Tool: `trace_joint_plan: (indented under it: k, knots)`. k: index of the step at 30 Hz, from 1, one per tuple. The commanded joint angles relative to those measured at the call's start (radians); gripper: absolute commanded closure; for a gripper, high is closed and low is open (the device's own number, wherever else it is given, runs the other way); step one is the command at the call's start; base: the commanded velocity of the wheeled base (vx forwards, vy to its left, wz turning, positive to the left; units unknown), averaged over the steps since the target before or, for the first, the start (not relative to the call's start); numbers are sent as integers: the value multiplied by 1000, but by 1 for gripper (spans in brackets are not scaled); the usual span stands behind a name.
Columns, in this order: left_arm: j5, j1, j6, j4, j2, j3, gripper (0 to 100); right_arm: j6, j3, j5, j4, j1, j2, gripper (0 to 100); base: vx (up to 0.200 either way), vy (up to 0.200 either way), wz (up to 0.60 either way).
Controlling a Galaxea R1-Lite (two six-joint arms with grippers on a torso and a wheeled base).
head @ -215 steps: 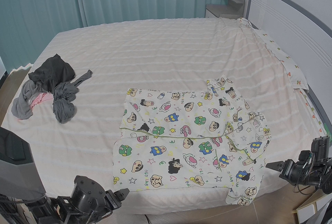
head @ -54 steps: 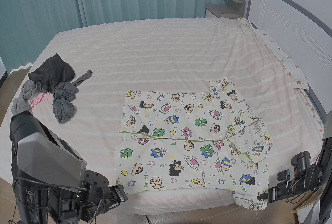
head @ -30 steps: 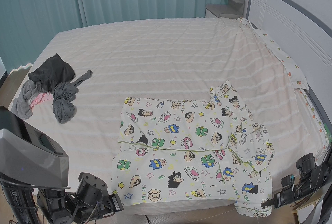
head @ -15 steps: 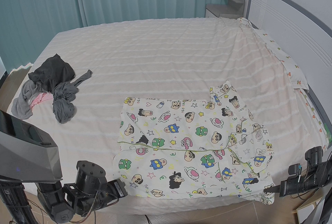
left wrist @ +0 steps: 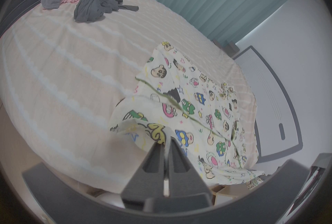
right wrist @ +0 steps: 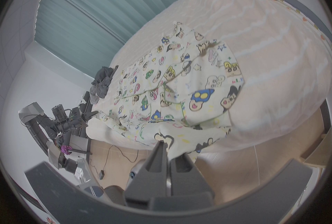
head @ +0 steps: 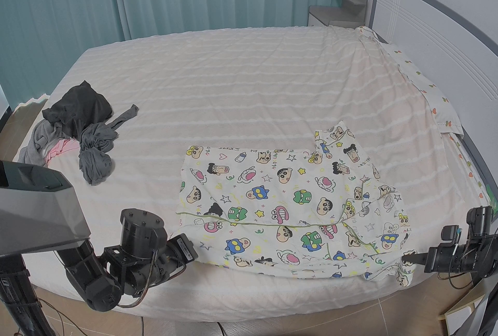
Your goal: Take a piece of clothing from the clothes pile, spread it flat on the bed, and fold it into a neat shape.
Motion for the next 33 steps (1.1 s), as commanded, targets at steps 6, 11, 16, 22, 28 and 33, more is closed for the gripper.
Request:
trace_joint_plan:
  k: [6,11,16,22,28,33]
  knots:
    - [1,67,0,55,13,-124,100,52,-75,-10,-32,3,27,100,0,0,0]
    - [1,82,0,109,35,-196,100,52,-123,-23,-33,1,73,100,0,0,0]
    - [-1,99,0,178,76,-288,100,52,-160,-39,-33,1,120,100,0,0,0]
    - [-1,116,0,227,145,-376,100,54,-213,-42,-64,3,162,100,0,0,0]
    - [-1,138,0,232,196,-432,100,104,-264,-42,-118,22,196,100,0,0,0]
    - [-3,142,0,230,225,-451,100,175,-282,-45,-159,68,217,100,0,0,0]
